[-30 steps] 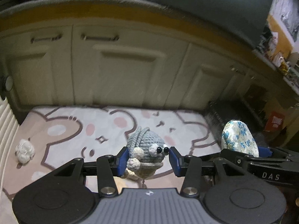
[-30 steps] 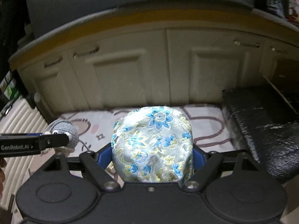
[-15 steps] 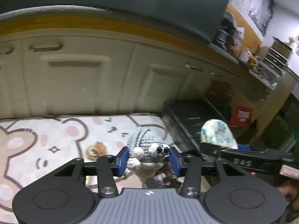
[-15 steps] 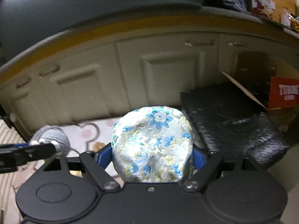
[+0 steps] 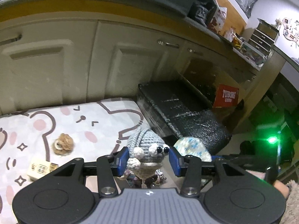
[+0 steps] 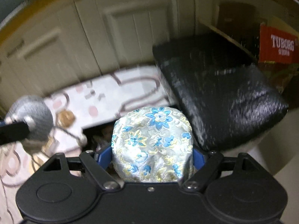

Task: Organize objects
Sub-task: 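Lift and carry the mouse and pouch over the black box with both tools, then lower the pouch and mouse into the box and open both tools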

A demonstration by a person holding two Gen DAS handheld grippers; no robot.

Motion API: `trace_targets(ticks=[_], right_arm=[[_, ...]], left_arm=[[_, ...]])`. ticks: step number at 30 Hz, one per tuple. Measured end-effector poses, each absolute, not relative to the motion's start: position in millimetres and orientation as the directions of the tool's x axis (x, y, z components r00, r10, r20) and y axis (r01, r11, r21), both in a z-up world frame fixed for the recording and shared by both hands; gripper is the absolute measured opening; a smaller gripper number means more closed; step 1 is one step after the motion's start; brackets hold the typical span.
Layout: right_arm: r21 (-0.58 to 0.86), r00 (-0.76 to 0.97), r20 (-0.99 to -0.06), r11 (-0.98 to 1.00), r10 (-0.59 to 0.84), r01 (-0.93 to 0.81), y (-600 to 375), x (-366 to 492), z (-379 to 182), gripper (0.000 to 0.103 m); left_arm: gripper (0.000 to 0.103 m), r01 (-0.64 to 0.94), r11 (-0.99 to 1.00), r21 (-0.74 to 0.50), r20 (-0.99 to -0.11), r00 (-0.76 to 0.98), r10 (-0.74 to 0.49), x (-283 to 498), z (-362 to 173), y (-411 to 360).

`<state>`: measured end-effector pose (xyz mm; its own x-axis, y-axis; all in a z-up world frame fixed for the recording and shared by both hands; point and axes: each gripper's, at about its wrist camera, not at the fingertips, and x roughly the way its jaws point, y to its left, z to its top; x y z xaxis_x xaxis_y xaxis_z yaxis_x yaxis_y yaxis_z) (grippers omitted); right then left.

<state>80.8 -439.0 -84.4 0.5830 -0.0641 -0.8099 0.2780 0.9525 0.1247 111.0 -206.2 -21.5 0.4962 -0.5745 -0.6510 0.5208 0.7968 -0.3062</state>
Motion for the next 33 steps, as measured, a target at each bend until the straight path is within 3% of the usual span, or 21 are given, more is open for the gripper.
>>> trace_targets(ticks=[7,13,17,33], right_arm=[[-0.020,0.481,-0.866,0.971,-0.135,0.237,-428.8,88.8,-108.7,0.084],[-0.239,0.417,-0.868,0.963,-0.269,0.123,-410.7,99.8,-125.8,0.084],[-0.300,0.382,-0.875,0.953,-0.297,0.054,-400.2,106.2,-138.0,0.084],[-0.041,0.456,-0.884,0.988,-0.104,0.146,-421.2,94.7,-115.5,0.092]], left_arm=[[0.048,0.533,0.789,-0.307,-0.670,0.467,-0.577,116.2,-33.5,-218.3],[0.048,0.542,0.782,-0.307,-0.685,0.445,-0.577,119.6,-41.3,-225.0],[0.048,0.548,0.776,-0.310,-0.693,0.429,-0.580,121.2,-45.5,-226.2],[0.048,0.554,0.762,-0.336,-0.728,0.360,-0.583,124.7,-61.9,-233.2]])
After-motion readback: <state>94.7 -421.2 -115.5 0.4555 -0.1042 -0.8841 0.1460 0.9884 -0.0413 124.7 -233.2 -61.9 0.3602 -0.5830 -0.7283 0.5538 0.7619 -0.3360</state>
